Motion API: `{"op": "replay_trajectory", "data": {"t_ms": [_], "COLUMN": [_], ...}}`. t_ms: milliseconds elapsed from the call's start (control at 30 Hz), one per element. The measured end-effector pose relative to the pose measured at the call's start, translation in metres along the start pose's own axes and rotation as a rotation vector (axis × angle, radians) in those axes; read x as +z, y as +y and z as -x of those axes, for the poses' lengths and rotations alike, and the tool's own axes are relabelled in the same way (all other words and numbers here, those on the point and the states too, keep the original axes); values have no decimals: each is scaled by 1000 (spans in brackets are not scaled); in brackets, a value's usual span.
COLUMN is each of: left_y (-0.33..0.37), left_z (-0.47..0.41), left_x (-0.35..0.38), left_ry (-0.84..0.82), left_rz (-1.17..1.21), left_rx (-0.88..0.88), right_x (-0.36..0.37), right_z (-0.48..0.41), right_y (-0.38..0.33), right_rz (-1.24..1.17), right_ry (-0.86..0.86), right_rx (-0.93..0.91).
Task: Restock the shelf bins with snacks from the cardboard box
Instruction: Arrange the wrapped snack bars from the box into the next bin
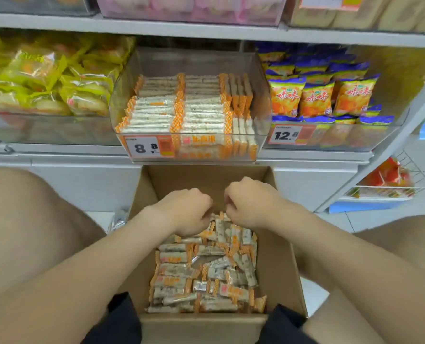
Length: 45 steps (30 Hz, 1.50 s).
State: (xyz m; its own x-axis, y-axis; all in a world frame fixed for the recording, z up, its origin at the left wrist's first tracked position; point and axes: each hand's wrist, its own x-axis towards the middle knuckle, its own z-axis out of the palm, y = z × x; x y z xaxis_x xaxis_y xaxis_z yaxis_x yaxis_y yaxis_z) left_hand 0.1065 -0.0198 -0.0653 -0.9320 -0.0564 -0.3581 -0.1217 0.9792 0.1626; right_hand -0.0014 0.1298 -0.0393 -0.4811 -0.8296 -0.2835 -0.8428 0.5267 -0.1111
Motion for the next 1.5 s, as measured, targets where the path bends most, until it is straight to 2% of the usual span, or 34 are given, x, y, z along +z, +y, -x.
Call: {"op": "replay_trajectory", "data": {"t_ms": [67,267,467,567,633,700,833,967,1067,1133,1233,1300,1367,1500], "left_y": [-11,-49,-73,-72,-69,-69,-72,-68,-71,-76,-80,-81,-77,-69], "left_z": [-12,-43,-53,-53,-51,-51,-48,-43,-41,-44,-46,-45,-42,-32], "left_x": [37,140,211,233,243,251,256,256,251,245,229,213,192,158], "left_ry": [-202,-459,-617,-718,-745,-732,-666,-650,-558,-461,-321,-241,-178,-116], "left_rz": [44,163,261,308,297,317,355,428,574,704,877,996,1099,1284], "left_rx": [-30,-177,-276,-317,-311,-327,-354,-378,-423,-452,-502,-514,-539,-626], "right_x": [35,136,212,237,250,259,269,276,273,265,245,228,208,173], "right_z": [-12,-49,-56,-56,-55,-56,-56,-47,-46,-53,-65,-68,-63,-50], "right_y": [3,17,21,24,23,22,17,12,14,18,24,28,28,26], "right_rz": [9,-72,-78,-70,-52,-39,-27,52,49,-130,-531,-718,-878,-1348], "right_ry": [-163,-461,-702,-875,-970,-995,-849,-853,-753,-580,-212,-30,47,-18], "right_rx": [12,21,42,-1,-44,-78,-95,-109,-93,23,240,294,284,332]}}
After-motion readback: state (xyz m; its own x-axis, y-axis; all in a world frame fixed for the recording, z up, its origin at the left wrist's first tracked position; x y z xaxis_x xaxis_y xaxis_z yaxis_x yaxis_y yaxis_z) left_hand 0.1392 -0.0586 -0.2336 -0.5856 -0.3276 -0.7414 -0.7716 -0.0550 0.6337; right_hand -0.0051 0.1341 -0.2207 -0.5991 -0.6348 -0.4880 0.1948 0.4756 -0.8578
